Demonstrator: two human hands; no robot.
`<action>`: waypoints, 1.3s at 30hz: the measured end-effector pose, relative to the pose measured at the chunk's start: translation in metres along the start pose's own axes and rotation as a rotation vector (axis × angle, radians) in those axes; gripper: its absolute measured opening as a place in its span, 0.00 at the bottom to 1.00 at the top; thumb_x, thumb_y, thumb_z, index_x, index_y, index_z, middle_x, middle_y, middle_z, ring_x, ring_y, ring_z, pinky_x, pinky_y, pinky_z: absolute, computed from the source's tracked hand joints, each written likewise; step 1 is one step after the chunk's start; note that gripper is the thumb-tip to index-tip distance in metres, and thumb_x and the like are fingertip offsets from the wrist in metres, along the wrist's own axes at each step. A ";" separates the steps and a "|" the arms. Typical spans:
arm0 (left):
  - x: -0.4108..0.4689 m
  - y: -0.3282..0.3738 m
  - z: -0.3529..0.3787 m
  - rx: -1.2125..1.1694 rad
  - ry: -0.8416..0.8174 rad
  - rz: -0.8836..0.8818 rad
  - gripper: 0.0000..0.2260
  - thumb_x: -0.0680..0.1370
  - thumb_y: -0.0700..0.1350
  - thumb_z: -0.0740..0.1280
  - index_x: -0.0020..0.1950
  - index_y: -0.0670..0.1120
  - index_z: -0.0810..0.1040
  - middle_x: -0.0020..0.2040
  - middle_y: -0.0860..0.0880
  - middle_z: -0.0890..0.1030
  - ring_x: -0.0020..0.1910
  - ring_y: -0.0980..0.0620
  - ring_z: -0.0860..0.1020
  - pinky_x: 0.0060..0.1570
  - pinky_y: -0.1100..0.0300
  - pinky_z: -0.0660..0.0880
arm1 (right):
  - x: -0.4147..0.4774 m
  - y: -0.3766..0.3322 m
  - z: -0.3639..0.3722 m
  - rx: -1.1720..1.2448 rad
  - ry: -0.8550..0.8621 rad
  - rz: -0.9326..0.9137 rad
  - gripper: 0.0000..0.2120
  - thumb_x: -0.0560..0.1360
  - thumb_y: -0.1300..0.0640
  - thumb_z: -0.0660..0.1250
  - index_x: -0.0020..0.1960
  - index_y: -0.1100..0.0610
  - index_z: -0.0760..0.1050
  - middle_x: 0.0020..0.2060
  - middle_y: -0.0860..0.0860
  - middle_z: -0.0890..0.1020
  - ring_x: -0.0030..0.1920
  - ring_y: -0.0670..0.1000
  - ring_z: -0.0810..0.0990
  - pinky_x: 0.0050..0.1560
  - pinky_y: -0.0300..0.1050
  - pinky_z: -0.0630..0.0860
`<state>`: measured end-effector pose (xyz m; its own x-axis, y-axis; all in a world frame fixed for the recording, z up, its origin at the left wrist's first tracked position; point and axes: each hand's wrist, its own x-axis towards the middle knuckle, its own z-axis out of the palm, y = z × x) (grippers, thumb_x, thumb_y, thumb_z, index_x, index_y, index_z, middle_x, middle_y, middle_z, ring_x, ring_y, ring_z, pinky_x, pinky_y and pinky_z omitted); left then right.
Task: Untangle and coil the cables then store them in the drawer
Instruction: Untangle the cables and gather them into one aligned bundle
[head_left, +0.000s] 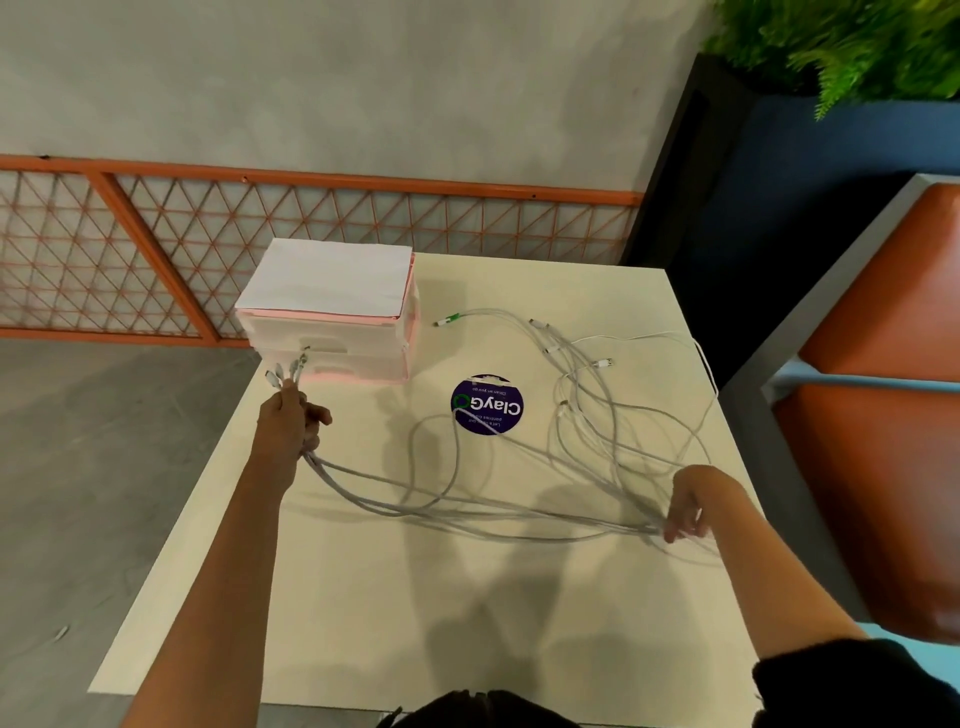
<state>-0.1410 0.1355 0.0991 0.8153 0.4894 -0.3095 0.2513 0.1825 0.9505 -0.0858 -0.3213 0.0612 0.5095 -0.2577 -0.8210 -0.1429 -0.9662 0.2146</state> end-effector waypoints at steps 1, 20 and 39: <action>0.000 -0.001 -0.001 -0.006 0.003 -0.005 0.19 0.85 0.50 0.49 0.36 0.45 0.63 0.21 0.49 0.76 0.15 0.58 0.59 0.19 0.71 0.56 | 0.002 0.007 -0.001 0.013 0.020 0.028 0.14 0.69 0.52 0.76 0.48 0.61 0.81 0.48 0.54 0.82 0.50 0.52 0.81 0.57 0.43 0.76; -0.007 -0.006 0.006 0.027 0.062 0.016 0.18 0.84 0.50 0.50 0.36 0.46 0.63 0.20 0.53 0.75 0.16 0.59 0.60 0.19 0.71 0.57 | -0.001 -0.057 0.017 0.316 0.505 -0.131 0.19 0.74 0.62 0.59 0.63 0.68 0.68 0.60 0.63 0.73 0.62 0.62 0.74 0.58 0.52 0.75; -0.006 0.025 -0.012 -0.392 -0.085 0.014 0.18 0.84 0.51 0.50 0.36 0.49 0.63 0.21 0.55 0.67 0.16 0.60 0.58 0.19 0.66 0.54 | -0.036 -0.170 0.032 -0.129 0.489 -0.929 0.19 0.81 0.48 0.51 0.55 0.56 0.77 0.55 0.51 0.82 0.61 0.52 0.77 0.72 0.51 0.53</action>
<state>-0.1458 0.1477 0.1247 0.8618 0.4244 -0.2780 0.0354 0.4965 0.8673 -0.1068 -0.1475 0.0371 0.6631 0.6357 -0.3951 0.5552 -0.7718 -0.3100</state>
